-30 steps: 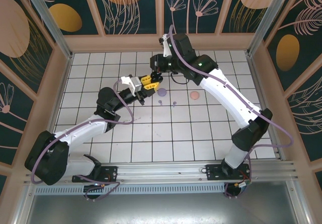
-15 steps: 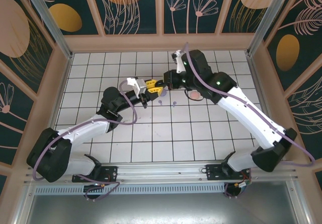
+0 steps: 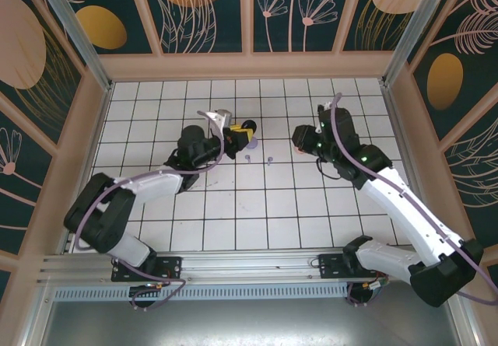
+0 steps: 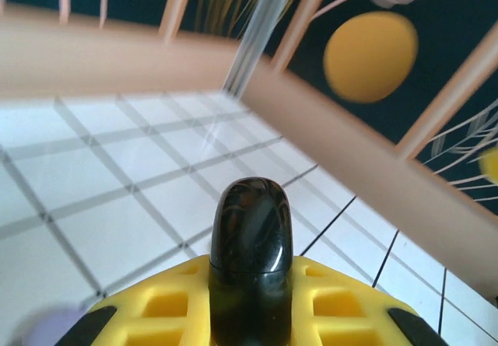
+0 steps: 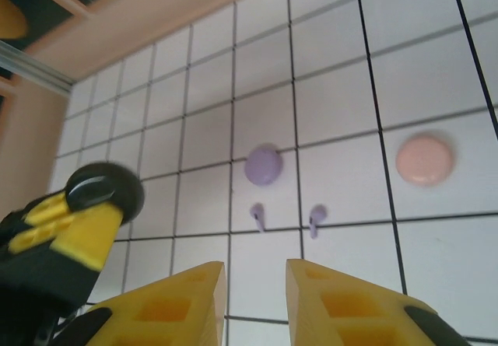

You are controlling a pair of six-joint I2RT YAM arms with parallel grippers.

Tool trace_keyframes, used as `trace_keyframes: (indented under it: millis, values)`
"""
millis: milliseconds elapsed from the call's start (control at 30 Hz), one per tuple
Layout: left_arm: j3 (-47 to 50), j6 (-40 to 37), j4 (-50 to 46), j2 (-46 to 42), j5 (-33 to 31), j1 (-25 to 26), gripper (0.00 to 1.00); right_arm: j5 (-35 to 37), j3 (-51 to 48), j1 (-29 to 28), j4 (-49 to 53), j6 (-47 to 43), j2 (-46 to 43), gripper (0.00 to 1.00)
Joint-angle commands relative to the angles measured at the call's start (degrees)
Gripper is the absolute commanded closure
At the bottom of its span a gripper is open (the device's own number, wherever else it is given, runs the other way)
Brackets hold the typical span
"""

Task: Insert wireless bluetooth earbuds into charging case

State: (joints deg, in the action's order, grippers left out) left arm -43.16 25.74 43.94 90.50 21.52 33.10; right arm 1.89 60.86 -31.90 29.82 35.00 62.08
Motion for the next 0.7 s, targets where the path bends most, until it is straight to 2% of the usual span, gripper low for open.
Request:
trace_keyframes:
  millis: [0,333,433,667]
  values:
    - [-1.6,8.1,-9.2,2.4,-3.1,-0.1,1.00,-0.7,-2.7,0.2,-3.9,1.7,0.1,0.71]
    - [5.6,10.4,-19.0,0.3,-11.1,-0.9,1.00,-0.8,-4.8,0.3,-6.1,0.4,2.1,0.69]
    - [7.6,11.3,-21.4,-0.4,-13.3,-2.2,1.00,-2.9,-4.9,0.2,-6.9,0.3,2.7,0.69]
    - [11.7,12.3,-21.2,-0.1,-11.4,-6.2,1.00,-4.2,-5.3,0.2,-7.8,0.1,3.0,0.69]
